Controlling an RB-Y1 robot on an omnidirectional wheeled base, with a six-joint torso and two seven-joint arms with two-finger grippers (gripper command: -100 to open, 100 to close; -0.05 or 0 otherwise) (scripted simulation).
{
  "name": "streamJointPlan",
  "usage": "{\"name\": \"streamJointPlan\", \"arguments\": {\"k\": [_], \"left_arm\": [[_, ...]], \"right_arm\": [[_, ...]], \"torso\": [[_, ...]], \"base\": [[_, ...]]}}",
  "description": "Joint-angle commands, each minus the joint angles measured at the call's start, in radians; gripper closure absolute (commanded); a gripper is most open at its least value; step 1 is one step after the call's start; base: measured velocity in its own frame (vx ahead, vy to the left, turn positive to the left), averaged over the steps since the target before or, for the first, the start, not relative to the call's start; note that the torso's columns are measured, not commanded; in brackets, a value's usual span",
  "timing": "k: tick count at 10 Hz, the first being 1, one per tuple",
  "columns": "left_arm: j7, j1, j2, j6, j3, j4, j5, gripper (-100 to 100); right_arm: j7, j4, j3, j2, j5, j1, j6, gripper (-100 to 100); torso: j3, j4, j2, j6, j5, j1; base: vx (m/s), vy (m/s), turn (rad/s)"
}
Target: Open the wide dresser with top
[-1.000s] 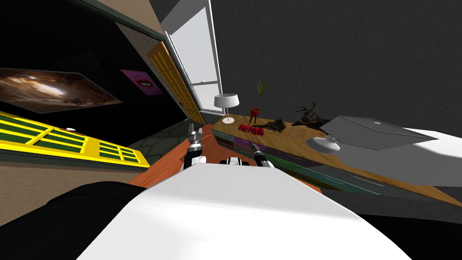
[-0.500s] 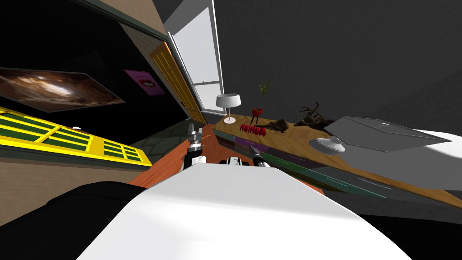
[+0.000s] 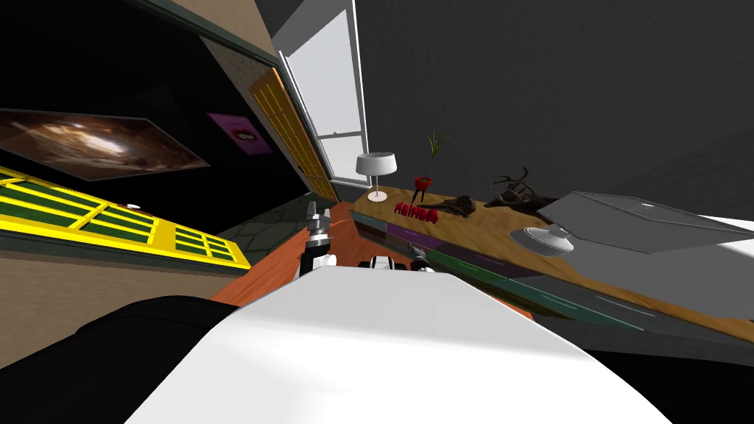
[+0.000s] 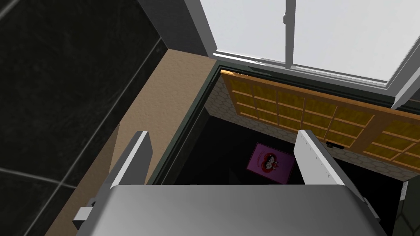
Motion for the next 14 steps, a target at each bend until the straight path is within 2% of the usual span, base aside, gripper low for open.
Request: {"name": "streamJointPlan", "arguments": {"k": [1,2,5,6,7,8,9,10,11,12,13,14], "left_arm": [[0.0,0.0,0.0,0.0,0.0,0.0,0.0,0],[0.0,0.0,0.0,0.0,0.0,0.0,0.0,0],[0.0,0.0,0.0,0.0,0.0,0.0,0.0,0],[0.0,0.0,0.0,0.0,0.0,0.0,0.0,0],[0.0,0.0,0.0,0.0,0.0,0.0,0.0,0],[0.0,0.0,0.0,0.0,0.0,0.0,0.0,0],[0.0,0.0,0.0,0.0,0.0,0.0,0.0,0],[0.0,0.0,0.0,0.0,0.0,0.0,0.0,0],[0.0,0.0,0.0,0.0,0.0,0.0,0.0,0],[0.0,0.0,0.0,0.0,0.0,0.0,0.0,0],[0.0,0.0,0.0,0.0,0.0,0.0,0.0,0],[0.0,0.0,0.0,0.0,0.0,0.0,0.0,0]], "right_arm": [[0.009,0.054,0.02,0.0,0.065,-0.005,0.07,-100],[0.015,0.089,0.038,0.0,0.096,-0.011,0.107,-100],[0.021,0.159,0.055,0.0,0.183,-0.016,0.186,-100],[0.028,0.208,0.072,0.001,0.225,-0.022,0.217,-100],[0.028,0.211,0.072,0.001,0.24,-0.022,0.243,-100],[0.036,0.26,0.089,0.001,0.28,-0.029,0.272,-100],[0.036,0.261,0.089,0.001,0.295,-0.029,0.298,-100],[0.043,0.304,0.106,0.0,0.33,-0.036,0.328,-100],[0.043,0.311,0.106,0.0,0.348,-0.036,0.352,-100],[0.051,0.347,0.122,-0.001,0.382,-0.043,0.382,-100],[0.051,0.359,0.122,-0.001,0.399,-0.043,0.404,-100],[0.059,0.401,0.138,-0.004,0.437,-0.05,0.437,-100]], "torso": [[0.0,0.0,0.0,0.0,0.0,0.002],[0.0,0.0,0.0,0.0,0.001,0.002],[0.0,0.0,-0.001,0.0,0.0,0.002],[0.0,0.0,0.0,0.0,0.0,0.001],[0.0,0.0,-0.001,0.0,0.0,0.002],[0.0,0.0,0.0,0.0,0.0,0.001],[0.0,0.0,0.0,0.0,0.0,0.002],[0.0,0.0,0.0,0.0,0.0,0.002],[0.0,0.0,-0.001,0.0,0.0,0.002],[0.0,0.0,-0.001,0.0,0.0,0.002],[0.0,0.0,-0.001,0.0,0.0,0.002],[0.0,0.0,0.0,0.0,0.0,0.002]], "base": [[0.011,0.035,0.027],[0.019,0.047,0.049],[0.02,0.038,0.043],[0.03,0.04,0.067],[0.026,0.032,0.032],[0.029,0.029,0.064],[0.028,0.029,0.039],[0.037,0.028,0.067],[0.036,0.026,0.039],[0.039,0.031,0.073],[0.034,0.025,0.042],[0.041,0.02,0.089]]}}
